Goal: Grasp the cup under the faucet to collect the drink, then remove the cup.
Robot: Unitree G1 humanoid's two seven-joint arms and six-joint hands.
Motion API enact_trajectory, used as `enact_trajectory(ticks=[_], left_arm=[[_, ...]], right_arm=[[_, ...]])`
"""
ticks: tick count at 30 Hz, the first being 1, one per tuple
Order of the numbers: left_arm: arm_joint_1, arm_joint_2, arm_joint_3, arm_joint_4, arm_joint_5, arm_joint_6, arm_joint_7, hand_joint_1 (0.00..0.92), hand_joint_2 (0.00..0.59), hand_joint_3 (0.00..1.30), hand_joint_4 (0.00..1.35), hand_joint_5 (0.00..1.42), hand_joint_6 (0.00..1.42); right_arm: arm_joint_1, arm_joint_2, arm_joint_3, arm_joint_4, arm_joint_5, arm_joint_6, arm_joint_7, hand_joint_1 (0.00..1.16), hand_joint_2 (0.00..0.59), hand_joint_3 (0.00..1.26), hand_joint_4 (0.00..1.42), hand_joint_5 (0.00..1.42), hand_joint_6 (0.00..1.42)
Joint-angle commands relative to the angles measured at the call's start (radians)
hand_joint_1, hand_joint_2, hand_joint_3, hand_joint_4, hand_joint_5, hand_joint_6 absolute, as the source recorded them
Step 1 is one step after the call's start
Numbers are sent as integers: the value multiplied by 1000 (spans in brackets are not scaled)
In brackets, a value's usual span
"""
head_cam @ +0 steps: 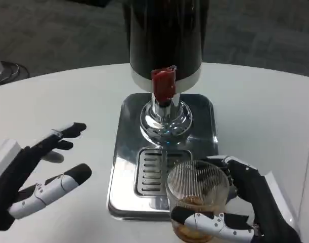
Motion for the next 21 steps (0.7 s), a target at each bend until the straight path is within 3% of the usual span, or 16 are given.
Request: enact_trajectory(ticks=[1,14,21], left_arm=[[39,-3,-26,-23,31,16,1,0,113,197,159,223,336],[63,11,-115,-99,130,44,-17,0,113,177,110,167,295],[84,17,-135,-124,166,36,-13,0,107,169,85,149,279]], right_arm=[[-3,14,14,-37,3,-13,-2,1037,132,1018,1129,1147,810],[-25,13,17,-83,9,-23,16,1045,133,1018,1129,1147,801],[-45,-13,10,-121,10,-24,56,1045,133,1018,1129,1147,801]])
